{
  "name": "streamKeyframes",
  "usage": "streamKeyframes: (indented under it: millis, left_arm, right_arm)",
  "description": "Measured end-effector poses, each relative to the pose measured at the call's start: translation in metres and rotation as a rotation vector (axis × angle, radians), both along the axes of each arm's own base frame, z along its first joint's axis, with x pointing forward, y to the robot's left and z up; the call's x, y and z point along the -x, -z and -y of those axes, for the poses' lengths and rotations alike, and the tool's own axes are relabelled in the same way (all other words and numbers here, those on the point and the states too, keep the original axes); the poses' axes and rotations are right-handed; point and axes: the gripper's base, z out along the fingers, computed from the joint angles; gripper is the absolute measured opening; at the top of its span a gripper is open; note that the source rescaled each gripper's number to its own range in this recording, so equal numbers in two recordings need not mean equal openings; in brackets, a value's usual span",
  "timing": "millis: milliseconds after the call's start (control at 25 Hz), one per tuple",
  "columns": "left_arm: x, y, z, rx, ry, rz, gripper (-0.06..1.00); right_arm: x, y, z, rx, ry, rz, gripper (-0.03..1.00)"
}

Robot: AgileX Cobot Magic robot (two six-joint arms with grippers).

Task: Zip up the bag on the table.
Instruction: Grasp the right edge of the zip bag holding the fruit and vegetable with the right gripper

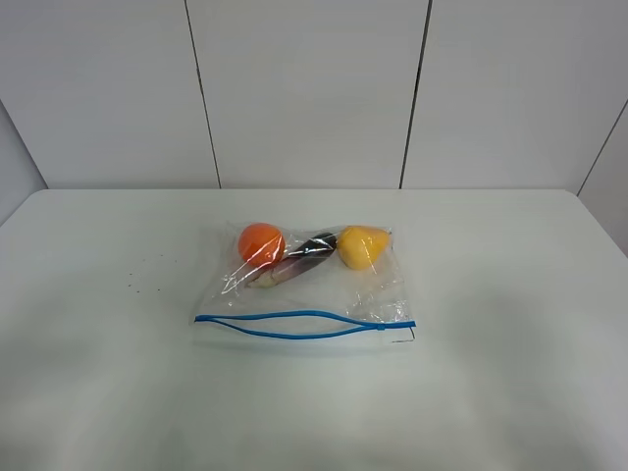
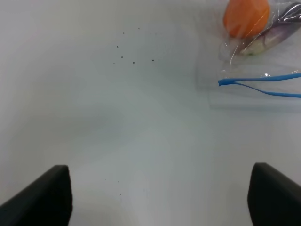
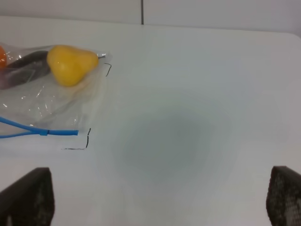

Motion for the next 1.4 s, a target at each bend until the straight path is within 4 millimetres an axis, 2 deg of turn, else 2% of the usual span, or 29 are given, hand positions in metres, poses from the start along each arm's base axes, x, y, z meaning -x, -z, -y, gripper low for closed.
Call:
streamKeyframes:
  millis: [440, 600, 760, 880, 1040, 1200, 1400]
  left_arm:
    - [0.0, 0.0, 0.0, 0.0, 0.0, 0.0, 1.0]
    - [0.0, 0.0, 0.0, 0.0, 0.0, 0.0, 1.0]
    - [0.0, 0.0, 0.0, 0.0, 0.0, 0.0, 1.0]
    - [0.0, 0.0, 0.0, 0.0, 0.0, 0.0, 1.0]
    - [0.0, 0.0, 0.0, 0.0, 0.0, 0.0, 1.0]
    - [0.0, 0.0, 0.0, 0.0, 0.0, 0.0, 1.0]
    - [0.0, 0.0, 0.0, 0.0, 0.0, 0.0, 1.0]
  right_arm:
    - [0.0, 0.0, 0.0, -0.001, -0.001, 0.0, 1.0]
    - [-0.011, -0.01, -0.002, -0.015, -0.006, -0.058, 1.0]
    - [-0.046, -0.037, -0.007, -0.06, -0.026, -0.175, 1.0]
    - [-0.082, -0.051, -0.013, -0.107, -0.045, -0.289, 1.0]
    - [-0.135, -0.054, -0.02, -0.137, -0.062, -0.447, 1.0]
    - [-0.184, -0.038, -0.023, -0.117, -0.074, -0.588, 1.0]
    - [-0.231, -0.003, -0.028, -0.128, -0.111, -0.706, 1.0]
